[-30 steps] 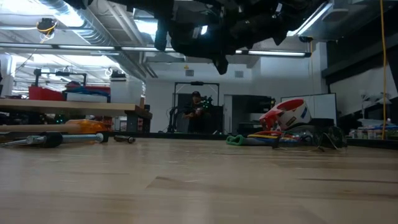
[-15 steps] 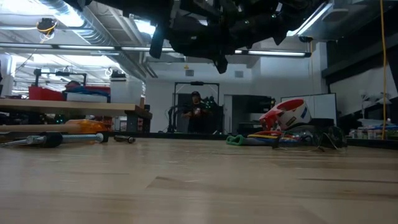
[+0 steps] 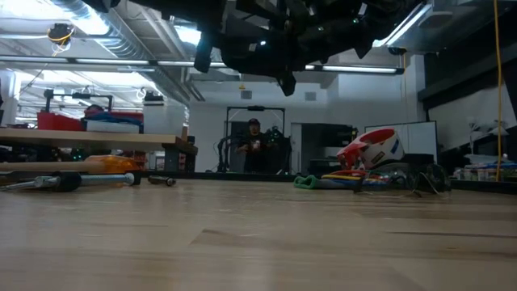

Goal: Coil cords
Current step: Coil the green wire to the spool

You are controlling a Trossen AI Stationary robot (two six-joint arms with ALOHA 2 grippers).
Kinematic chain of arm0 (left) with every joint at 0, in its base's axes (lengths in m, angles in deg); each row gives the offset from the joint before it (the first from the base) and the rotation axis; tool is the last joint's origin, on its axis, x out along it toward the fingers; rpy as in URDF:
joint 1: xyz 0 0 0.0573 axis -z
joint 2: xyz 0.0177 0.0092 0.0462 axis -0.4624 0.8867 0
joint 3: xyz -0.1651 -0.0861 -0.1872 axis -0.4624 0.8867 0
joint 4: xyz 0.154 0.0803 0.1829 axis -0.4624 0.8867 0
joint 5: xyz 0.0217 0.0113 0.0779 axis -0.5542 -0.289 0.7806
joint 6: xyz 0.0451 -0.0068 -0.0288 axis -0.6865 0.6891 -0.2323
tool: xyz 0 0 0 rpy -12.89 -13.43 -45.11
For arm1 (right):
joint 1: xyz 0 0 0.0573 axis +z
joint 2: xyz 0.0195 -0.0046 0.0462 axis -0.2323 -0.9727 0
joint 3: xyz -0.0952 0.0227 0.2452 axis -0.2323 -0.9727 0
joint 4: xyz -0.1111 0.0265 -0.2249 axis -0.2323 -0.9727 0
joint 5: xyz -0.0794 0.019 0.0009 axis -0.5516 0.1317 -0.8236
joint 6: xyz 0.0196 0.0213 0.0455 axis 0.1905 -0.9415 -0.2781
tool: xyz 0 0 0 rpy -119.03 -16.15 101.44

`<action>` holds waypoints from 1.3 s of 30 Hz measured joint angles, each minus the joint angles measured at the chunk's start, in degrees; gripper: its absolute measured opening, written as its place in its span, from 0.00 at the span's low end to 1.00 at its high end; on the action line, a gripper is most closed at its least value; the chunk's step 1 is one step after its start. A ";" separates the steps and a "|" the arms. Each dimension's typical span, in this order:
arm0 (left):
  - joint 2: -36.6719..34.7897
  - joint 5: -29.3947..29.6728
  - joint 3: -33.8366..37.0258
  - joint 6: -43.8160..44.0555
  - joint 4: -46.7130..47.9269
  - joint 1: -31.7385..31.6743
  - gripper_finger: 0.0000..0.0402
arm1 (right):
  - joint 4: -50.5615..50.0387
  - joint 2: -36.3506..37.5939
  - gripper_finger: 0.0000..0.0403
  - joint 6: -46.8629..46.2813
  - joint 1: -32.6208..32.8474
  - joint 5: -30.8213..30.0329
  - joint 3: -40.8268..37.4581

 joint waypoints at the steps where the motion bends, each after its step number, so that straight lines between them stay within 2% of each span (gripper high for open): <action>1: 0.00 0.07 0.00 -0.01 -0.16 0.01 0.29 | 0.00 0.00 0.02 0.00 0.00 0.00 0.00; 11: 0.00 -0.01 0.07 -4.03 -5.68 0.38 0.29 | 0.07 0.00 0.02 0.00 0.00 0.04 0.00; 17: 0.00 2.15 0.07 -4.19 -5.81 0.25 0.28 | 0.00 -0.02 0.02 -0.02 -0.02 -0.07 0.00; 21: 0.00 2.17 0.07 -3.97 -5.83 0.25 0.21 | -0.02 -0.02 0.02 0.00 -0.02 -0.15 0.00; 27: 0.00 3.12 0.07 -4.81 -5.42 0.14 0.03 | 0.13 -0.02 0.02 -1.62 0.28 0.03 0.00; 33: 0.00 4.79 0.07 -3.69 -4.12 0.23 0.02 | 0.37 -0.02 0.02 -1.49 3.22 -6.20 0.00; 39: -0.06 4.71 0.00 2.45 3.19 0.23 0.01 | 0.03 -0.09 0.02 -1.64 5.05 -9.46 -0.02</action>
